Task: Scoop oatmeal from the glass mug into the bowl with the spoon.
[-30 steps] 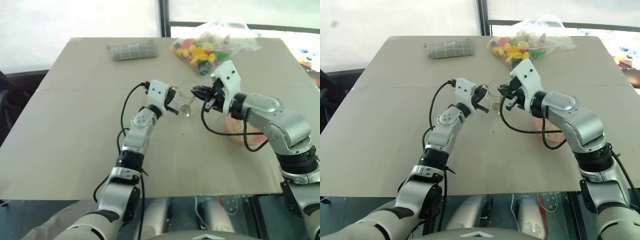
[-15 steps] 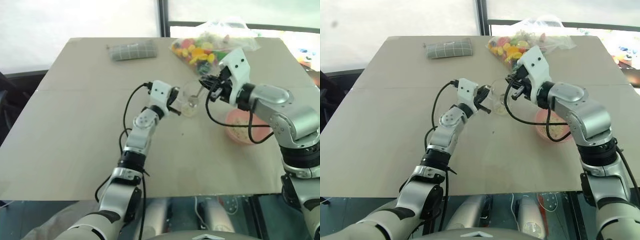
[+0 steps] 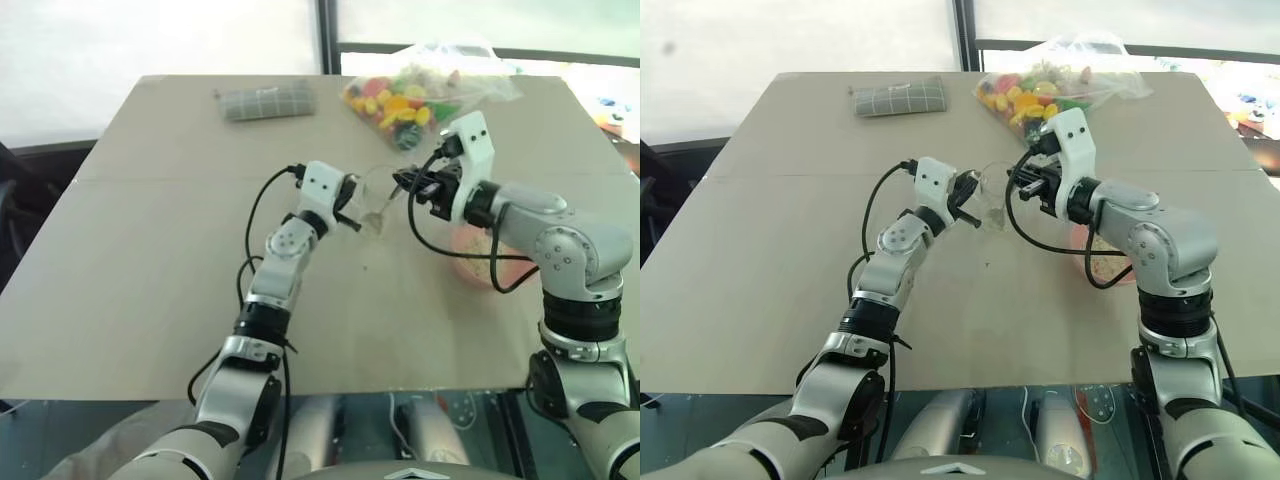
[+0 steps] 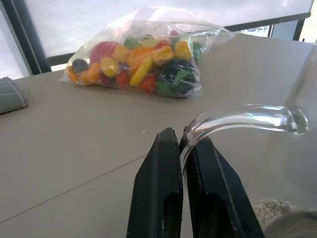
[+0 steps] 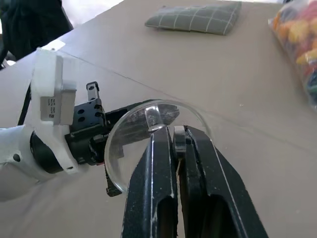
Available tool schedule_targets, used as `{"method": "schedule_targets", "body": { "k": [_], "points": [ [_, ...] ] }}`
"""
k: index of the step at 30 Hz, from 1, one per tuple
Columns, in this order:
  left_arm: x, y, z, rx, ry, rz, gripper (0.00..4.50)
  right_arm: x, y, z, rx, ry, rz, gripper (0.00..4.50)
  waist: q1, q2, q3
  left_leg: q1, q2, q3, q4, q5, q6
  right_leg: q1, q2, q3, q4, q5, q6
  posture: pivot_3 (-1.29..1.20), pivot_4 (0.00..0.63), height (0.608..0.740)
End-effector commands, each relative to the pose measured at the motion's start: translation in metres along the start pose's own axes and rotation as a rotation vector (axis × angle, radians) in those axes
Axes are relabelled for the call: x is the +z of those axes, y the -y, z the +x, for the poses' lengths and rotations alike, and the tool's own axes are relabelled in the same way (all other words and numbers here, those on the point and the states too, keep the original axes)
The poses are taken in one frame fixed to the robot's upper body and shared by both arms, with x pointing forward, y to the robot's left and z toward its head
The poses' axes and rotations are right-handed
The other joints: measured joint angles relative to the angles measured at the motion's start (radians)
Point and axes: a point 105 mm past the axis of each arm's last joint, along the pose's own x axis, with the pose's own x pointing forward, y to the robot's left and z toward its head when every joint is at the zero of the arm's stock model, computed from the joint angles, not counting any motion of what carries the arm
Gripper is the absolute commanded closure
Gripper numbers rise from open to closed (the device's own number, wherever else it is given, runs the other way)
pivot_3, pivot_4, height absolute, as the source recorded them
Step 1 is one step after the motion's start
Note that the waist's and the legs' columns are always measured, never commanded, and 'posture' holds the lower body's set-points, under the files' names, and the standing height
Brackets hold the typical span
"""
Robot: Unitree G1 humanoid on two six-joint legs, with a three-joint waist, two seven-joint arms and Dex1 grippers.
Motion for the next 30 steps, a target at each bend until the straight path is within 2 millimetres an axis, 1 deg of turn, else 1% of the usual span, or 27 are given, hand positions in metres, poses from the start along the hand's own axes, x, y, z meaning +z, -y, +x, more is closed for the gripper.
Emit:
{"method": "schedule_targets", "body": {
  "k": [1, 3, 6, 9, 11, 13, 17, 20, 24, 30],
  "points": [
    [0.033, 0.005, 0.005, -0.001, 0.118, 0.029, 4.43, 0.011, -0.010, -0.005, 0.041, 0.022, 0.100, 4.50, 0.000, 0.000, 0.000, 0.000, 0.000, 0.000, 0.000, 0.000, 0.000, 0.000, 0.000, 0.000, 0.000, 0.000, 0.000, 0.00, 0.150, 0.718],
    [0.033, 0.006, 0.006, -0.001, 0.119, 0.025, 4.43, 0.011, -0.004, -0.007, 0.017, 0.024, 0.184, 4.50, -0.001, 0.000, 0.000, 0.000, 0.000, 0.000, 0.000, 0.000, 0.000, 0.000, 0.000, 0.000, 0.000, 0.000, 0.000, 0.00, 0.150, 0.718],
    [0.032, 0.010, 0.007, -0.006, 0.118, 0.020, 4.43, 0.011, 0.012, -0.013, -0.045, 0.025, 0.308, 4.50, 0.000, 0.000, 0.000, 0.000, 0.000, 0.000, 0.000, 0.000, 0.000, 0.000, 0.000, 0.000, 0.000, 0.000, 0.000, 0.00, 0.150, 0.718],
    [0.031, 0.011, 0.008, -0.009, 0.116, 0.020, 4.43, 0.012, 0.024, -0.020, -0.094, 0.033, 0.381, 4.50, 0.000, 0.000, 0.000, 0.000, 0.000, 0.000, 0.000, 0.000, 0.000, 0.000, 0.000, 0.000, 0.001, 0.000, 0.000, 0.00, 0.150, 0.718],
    [0.030, 0.012, 0.010, -0.012, 0.117, 0.021, 4.43, 0.018, 0.034, -0.028, -0.120, 0.070, 0.418, 4.50, 0.000, 0.000, 0.000, 0.000, 0.000, 0.000, 0.000, 0.000, 0.000, 0.000, 0.000, 0.000, 0.001, 0.000, 0.000, 0.00, 0.150, 0.718],
    [0.030, 0.012, 0.011, -0.013, 0.118, 0.023, 4.43, 0.024, 0.039, -0.033, -0.133, 0.101, 0.437, 4.50, -0.001, 0.000, 0.000, 0.000, 0.000, 0.001, 0.000, 0.000, 0.000, 0.000, 0.000, 0.001, 0.001, 0.000, 0.000, 0.00, 0.150, 0.718],
    [0.031, 0.011, 0.014, -0.013, 0.126, 0.043, 4.43, 0.040, 0.052, -0.048, -0.162, 0.184, 0.472, 4.50, -0.001, 0.000, 0.000, 0.000, 0.000, 0.001, -0.001, 0.000, 0.000, -0.001, 0.000, 0.001, 0.001, 0.000, 0.000, 0.00, 0.150, 0.718],
    [0.032, 0.011, 0.018, -0.017, 0.135, 0.071, 4.43, 0.049, 0.058, -0.057, -0.182, 0.227, 0.484, 4.50, -0.002, 0.000, 0.000, 0.000, 0.000, 0.002, -0.001, 0.000, 0.000, -0.001, 0.000, 0.002, 0.001, 0.000, 0.000, 0.00, 0.150, 0.718],
    [0.034, 0.010, 0.022, -0.030, 0.148, 0.109, 4.43, 0.056, 0.063, -0.065, -0.193, 0.274, 0.509, 4.50, -0.003, 0.001, 0.000, 0.000, 0.000, 0.002, -0.002, 0.000, 0.000, -0.002, 0.000, 0.002, 0.001, 0.000, 0.000, 0.00, 0.150, 0.718],
    [0.038, 0.013, 0.032, -0.067, 0.171, 0.197, 4.43, 0.061, 0.069, -0.079, -0.208, 0.365, 0.583, 4.50, -0.001, 0.000, 0.000, -0.001, 0.000, 0.003, -0.002, 0.000, 0.000, -0.002, -0.001, 0.003, 0.001, 0.000, 0.000, 0.00, 0.150, 0.718]
  ]
}}
